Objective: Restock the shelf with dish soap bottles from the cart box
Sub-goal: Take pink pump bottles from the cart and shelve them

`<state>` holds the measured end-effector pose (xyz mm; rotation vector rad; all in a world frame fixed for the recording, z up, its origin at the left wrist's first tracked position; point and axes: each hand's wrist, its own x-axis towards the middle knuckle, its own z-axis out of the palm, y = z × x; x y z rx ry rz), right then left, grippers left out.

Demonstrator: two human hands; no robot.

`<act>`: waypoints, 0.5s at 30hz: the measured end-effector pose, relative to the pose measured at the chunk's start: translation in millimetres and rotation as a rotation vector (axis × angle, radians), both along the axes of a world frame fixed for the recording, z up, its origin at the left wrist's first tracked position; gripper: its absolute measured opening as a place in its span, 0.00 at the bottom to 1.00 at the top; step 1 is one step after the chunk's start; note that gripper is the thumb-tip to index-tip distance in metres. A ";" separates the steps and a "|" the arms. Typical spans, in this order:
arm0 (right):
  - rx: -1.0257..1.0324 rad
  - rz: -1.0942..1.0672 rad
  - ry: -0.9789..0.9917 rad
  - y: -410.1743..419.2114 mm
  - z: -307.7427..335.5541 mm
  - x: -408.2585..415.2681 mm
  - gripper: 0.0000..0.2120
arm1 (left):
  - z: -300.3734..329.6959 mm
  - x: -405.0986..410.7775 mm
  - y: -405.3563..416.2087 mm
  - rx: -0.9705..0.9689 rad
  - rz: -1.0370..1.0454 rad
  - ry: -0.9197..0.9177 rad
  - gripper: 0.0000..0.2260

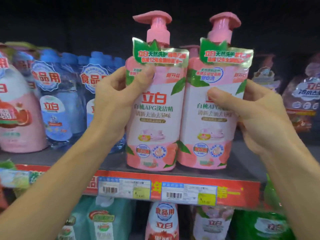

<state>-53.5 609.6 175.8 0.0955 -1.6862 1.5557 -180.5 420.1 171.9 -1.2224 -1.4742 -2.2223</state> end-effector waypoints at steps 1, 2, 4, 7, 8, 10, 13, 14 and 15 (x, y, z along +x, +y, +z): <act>-0.001 0.006 0.002 0.3 -0.9 -0.6 0.23 | -0.5 -1.8 0.3 -0.001 0.005 0.012 0.10; -0.004 0.009 0.004 0.3 -1.7 -1.9 0.23 | -0.5 -3.4 0.6 -0.001 0.012 0.024 0.10; -0.010 0.004 0.010 -0.9 -2.3 -5.4 0.24 | -0.3 -4.9 0.3 0.006 0.025 0.045 0.10; 0.005 -0.005 0.023 -2.7 -4.9 -4.4 0.23 | -2.9 -1.3 -1.5 0.018 0.056 0.087 0.12; 0.022 -0.008 0.026 -2.0 -7.1 -2.6 0.23 | -5.7 -0.1 -1.0 0.021 0.066 0.105 0.12; 0.058 -0.014 0.026 0.3 -12.8 2.7 0.24 | -14.0 2.5 2.6 0.030 0.076 0.128 0.13; 0.084 -0.010 0.034 5.4 -17.0 7.3 0.26 | -20.7 4.8 7.2 0.056 0.107 0.100 0.17; 0.087 -0.012 0.040 5.3 -16.9 7.9 0.26 | -22.2 6.5 8.0 0.039 0.124 0.098 0.17; 0.094 -0.018 0.042 5.1 -16.5 7.9 0.26 | -23.0 8.4 8.8 0.011 0.146 0.103 0.17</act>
